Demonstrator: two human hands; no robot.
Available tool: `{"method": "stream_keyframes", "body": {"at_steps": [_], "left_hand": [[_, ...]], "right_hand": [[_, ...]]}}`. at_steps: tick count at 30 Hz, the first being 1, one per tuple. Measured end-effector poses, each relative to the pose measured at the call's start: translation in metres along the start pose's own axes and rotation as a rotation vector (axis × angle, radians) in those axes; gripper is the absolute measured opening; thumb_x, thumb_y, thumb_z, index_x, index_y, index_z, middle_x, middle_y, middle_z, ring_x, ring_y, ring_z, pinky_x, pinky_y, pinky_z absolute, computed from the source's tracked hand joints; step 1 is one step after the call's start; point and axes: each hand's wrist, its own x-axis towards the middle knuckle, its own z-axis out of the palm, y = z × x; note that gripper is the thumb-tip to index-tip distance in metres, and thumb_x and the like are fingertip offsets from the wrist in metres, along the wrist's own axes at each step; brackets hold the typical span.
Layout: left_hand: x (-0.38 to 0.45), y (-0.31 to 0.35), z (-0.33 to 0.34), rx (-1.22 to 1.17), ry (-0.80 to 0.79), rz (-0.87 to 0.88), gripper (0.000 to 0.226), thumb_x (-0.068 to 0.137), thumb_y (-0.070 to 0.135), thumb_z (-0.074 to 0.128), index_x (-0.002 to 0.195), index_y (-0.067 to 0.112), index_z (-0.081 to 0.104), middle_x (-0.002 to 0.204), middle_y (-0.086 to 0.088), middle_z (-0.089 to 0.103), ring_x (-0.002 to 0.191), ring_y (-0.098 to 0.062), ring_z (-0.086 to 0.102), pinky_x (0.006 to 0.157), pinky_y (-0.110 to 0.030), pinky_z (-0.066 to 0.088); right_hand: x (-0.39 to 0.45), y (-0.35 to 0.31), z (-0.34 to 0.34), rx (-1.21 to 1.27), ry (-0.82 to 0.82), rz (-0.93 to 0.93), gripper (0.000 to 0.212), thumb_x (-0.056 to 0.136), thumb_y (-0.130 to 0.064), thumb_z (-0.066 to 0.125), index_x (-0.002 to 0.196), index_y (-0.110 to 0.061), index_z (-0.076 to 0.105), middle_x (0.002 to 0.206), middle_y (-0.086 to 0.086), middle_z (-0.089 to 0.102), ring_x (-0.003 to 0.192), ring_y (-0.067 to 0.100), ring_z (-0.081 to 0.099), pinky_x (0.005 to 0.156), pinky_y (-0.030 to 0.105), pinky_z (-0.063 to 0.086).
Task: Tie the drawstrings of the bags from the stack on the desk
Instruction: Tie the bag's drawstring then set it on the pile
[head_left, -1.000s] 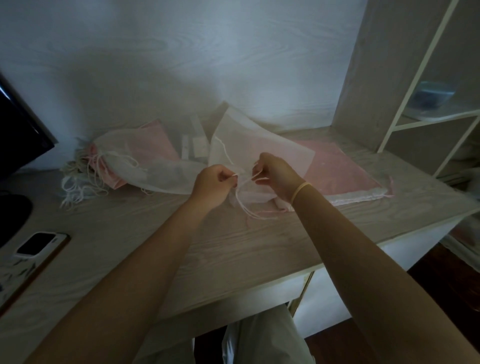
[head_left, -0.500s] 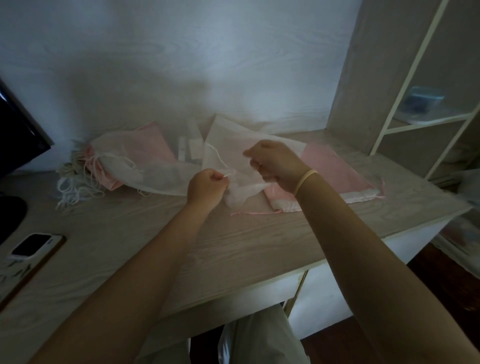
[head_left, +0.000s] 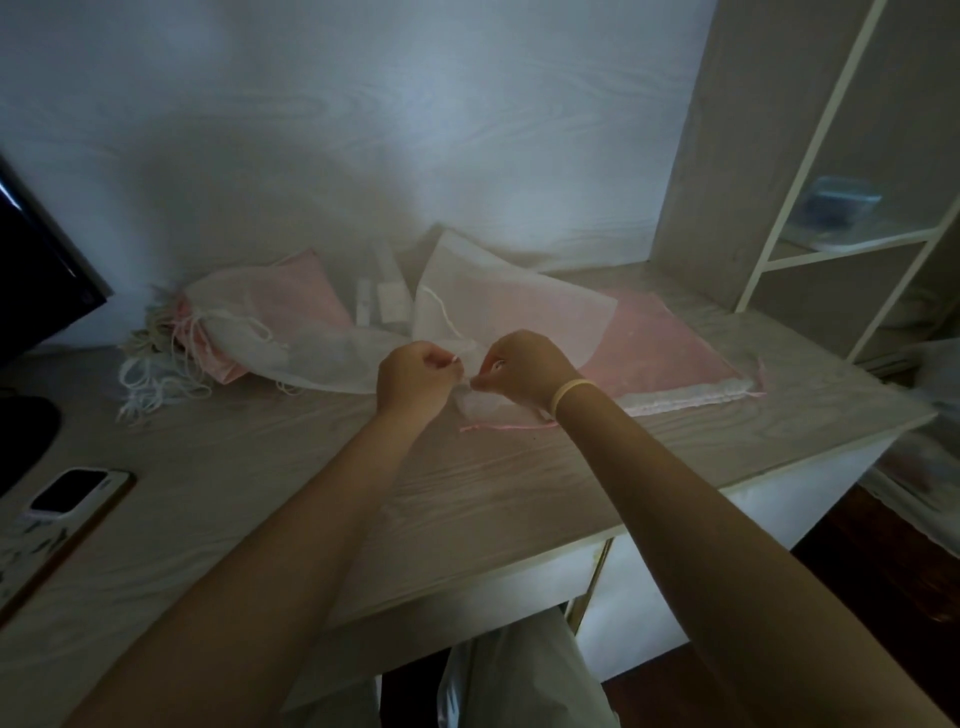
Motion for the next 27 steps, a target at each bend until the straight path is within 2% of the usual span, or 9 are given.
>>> {"method": "stream_keyframes", "body": {"at_steps": [5, 7, 12, 15, 17, 20, 22, 24, 27], "left_hand": [[0.002, -0.007, 0.001, 0.000, 0.066, -0.030, 0.008, 0.081, 0.022, 0.069, 0.077, 0.015, 0.068, 0.080, -0.002, 0.071, 0.080, -0.020, 0.064, 0.074, -0.026, 0.048], [0.004, -0.016, 0.007, -0.081, 0.048, -0.125, 0.014, 0.074, 0.029, 0.067, 0.070, 0.016, 0.065, 0.073, -0.004, 0.072, 0.076, -0.022, 0.069, 0.076, -0.032, 0.056], [0.007, -0.020, -0.004, -0.347, 0.147, -0.322, 0.027, 0.064, 0.032, 0.057, 0.078, 0.010, 0.067, 0.072, -0.009, 0.071, 0.077, -0.029, 0.070, 0.074, -0.037, 0.057], [0.007, -0.014, -0.024, -0.340, 0.307, -0.356, 0.023, 0.073, 0.019, 0.060, 0.094, 0.011, 0.060, 0.102, -0.012, 0.067, 0.095, -0.031, 0.064, 0.084, -0.035, 0.050], [0.004, -0.013, -0.029, -0.167, 0.407, -0.320, 0.045, 0.073, 0.005, 0.061, 0.117, 0.010, 0.051, 0.128, -0.015, 0.051, 0.114, -0.033, 0.052, 0.095, -0.037, 0.041], [0.001, -0.012, -0.026, 0.068, 0.496, -0.051, 0.061, 0.067, -0.001, 0.059, 0.126, 0.006, 0.048, 0.133, -0.017, 0.046, 0.123, -0.035, 0.043, 0.100, -0.042, 0.036], [-0.001, -0.007, -0.020, 0.103, 0.341, 0.071, 0.037, 0.073, 0.004, 0.058, 0.109, 0.009, 0.058, 0.117, -0.015, 0.058, 0.110, -0.034, 0.052, 0.090, -0.038, 0.040], [-0.006, 0.004, -0.014, 0.142, 0.070, 0.032, 0.012, 0.084, 0.013, 0.054, 0.093, 0.013, 0.061, 0.103, -0.013, 0.065, 0.099, -0.031, 0.059, 0.078, -0.032, 0.041], [-0.010, 0.011, -0.002, 0.084, -0.163, -0.065, 0.011, 0.086, 0.017, 0.054, 0.095, 0.012, 0.059, 0.094, -0.003, 0.062, 0.089, -0.022, 0.056, 0.074, -0.027, 0.038]], "right_hand": [[-0.002, 0.021, 0.003, 0.082, 0.161, 0.089, 0.013, 0.082, -0.028, 0.070, 0.084, -0.016, 0.073, 0.091, 0.004, 0.069, 0.083, 0.016, 0.060, 0.071, 0.021, 0.040], [0.000, 0.024, 0.007, 0.048, 0.181, 0.124, 0.012, 0.082, -0.025, 0.068, 0.085, -0.014, 0.072, 0.095, 0.007, 0.069, 0.090, 0.021, 0.063, 0.073, 0.023, 0.043], [0.001, 0.029, 0.007, 0.081, 0.169, 0.167, 0.015, 0.082, -0.024, 0.066, 0.091, -0.016, 0.074, 0.099, 0.006, 0.071, 0.091, 0.021, 0.064, 0.074, 0.023, 0.044], [-0.001, 0.036, 0.005, 0.138, 0.161, 0.177, 0.016, 0.083, -0.023, 0.065, 0.094, -0.018, 0.076, 0.096, 0.004, 0.073, 0.081, 0.014, 0.062, 0.071, 0.019, 0.040], [-0.001, 0.035, 0.006, 0.170, 0.149, 0.160, 0.017, 0.083, -0.024, 0.067, 0.095, -0.017, 0.076, 0.096, 0.003, 0.073, 0.080, 0.012, 0.061, 0.072, 0.019, 0.040], [0.000, 0.032, 0.008, 0.207, 0.132, 0.151, 0.016, 0.082, -0.026, 0.070, 0.095, -0.017, 0.077, 0.095, 0.002, 0.073, 0.081, 0.011, 0.060, 0.072, 0.018, 0.040], [0.001, 0.032, 0.008, 0.206, 0.127, 0.145, 0.016, 0.083, -0.026, 0.070, 0.095, -0.018, 0.077, 0.096, 0.003, 0.073, 0.080, 0.011, 0.060, 0.073, 0.019, 0.039], [0.000, 0.032, 0.007, 0.207, 0.123, 0.135, 0.016, 0.084, -0.025, 0.069, 0.096, -0.016, 0.077, 0.097, 0.003, 0.073, 0.081, 0.011, 0.059, 0.074, 0.019, 0.039], [-0.001, 0.034, 0.008, 0.217, 0.123, 0.132, 0.016, 0.084, -0.025, 0.069, 0.096, -0.016, 0.076, 0.098, 0.002, 0.072, 0.084, 0.010, 0.058, 0.075, 0.019, 0.039]]}}
